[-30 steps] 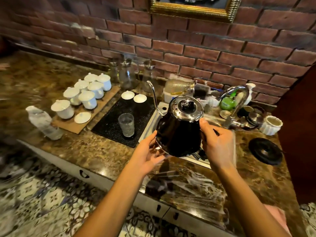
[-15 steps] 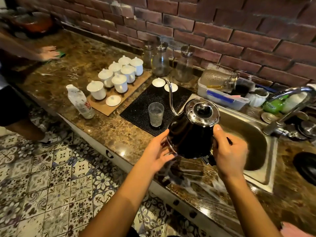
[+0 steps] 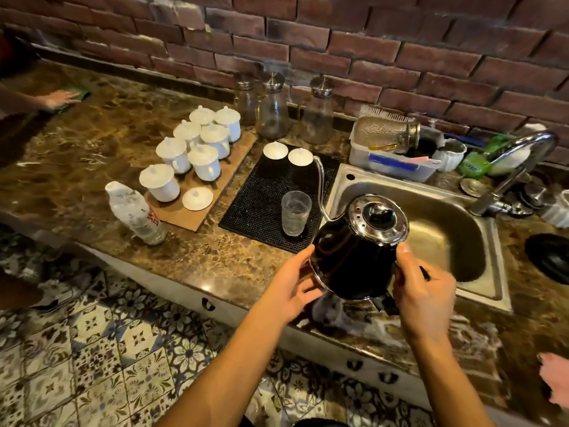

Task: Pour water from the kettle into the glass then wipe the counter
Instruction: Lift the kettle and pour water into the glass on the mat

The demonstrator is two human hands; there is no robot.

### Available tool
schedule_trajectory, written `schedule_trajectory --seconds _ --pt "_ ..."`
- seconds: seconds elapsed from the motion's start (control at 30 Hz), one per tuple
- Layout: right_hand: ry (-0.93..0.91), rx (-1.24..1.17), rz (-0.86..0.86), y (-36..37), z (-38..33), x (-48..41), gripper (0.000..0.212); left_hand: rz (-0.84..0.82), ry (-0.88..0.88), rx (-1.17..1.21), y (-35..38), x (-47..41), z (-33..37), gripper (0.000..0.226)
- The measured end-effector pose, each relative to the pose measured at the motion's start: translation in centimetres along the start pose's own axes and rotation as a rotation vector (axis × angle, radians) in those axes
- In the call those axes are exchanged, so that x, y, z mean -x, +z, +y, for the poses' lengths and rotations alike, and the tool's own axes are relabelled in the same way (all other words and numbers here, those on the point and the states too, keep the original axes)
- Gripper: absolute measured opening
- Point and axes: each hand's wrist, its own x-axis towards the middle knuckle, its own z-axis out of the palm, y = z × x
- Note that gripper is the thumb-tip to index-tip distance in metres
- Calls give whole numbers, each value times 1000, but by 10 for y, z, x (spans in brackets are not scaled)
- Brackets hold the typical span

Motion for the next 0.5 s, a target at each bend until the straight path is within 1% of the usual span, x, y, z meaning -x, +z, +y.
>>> schedule_trajectory --seconds 0.07,0.13,0.23,0.4,0.5 --pt "14 43 57 12 -6 13 81 -17 -28 -29 -10 1 8 46" --pt "25 43 99 21 -10 26 76 -43 -56 -61 -19 3 14 54" --pt "8 29 142 32 -15 41 68 -72 -74 -101 -31 4 21 48" --pt "-4 69 174 42 -18 53 67 -104 -112 -148 -39 0 29 39" --pt "-1 100 173 46 -17 51 64 -121 -138 -129 -41 -7 32 31"
